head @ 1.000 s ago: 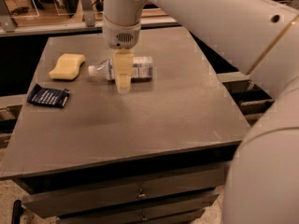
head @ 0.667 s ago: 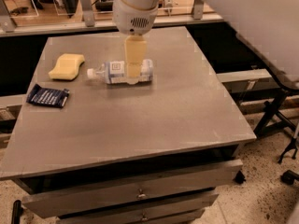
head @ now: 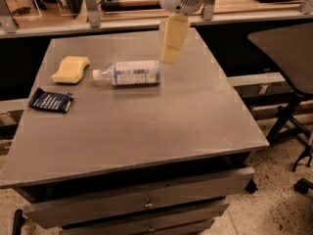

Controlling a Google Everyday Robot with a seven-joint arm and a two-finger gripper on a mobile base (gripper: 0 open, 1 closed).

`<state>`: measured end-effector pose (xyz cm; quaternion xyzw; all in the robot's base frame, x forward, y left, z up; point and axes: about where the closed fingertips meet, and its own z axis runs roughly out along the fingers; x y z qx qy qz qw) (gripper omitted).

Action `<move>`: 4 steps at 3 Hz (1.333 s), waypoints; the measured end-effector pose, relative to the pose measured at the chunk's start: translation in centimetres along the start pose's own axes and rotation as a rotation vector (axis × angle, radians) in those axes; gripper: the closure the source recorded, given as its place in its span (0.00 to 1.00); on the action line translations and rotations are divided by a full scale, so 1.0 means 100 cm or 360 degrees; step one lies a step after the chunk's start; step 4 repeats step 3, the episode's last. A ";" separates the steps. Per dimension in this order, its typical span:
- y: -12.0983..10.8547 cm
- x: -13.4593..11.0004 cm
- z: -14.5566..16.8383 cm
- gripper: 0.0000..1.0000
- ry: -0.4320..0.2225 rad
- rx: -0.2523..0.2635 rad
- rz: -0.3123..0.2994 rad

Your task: Knock blue plastic bottle over

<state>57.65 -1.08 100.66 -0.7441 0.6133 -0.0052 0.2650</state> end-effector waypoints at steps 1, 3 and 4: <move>-0.004 0.064 0.005 0.00 -0.0074 -0.0009 0.0237; -0.003 0.105 0.023 0.00 -0.0115 -0.0070 0.0369; -0.003 0.105 0.023 0.00 -0.0115 -0.0070 0.0369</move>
Offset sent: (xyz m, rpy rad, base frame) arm 0.0495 -0.1290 -0.0758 0.1758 0.2045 -0.2195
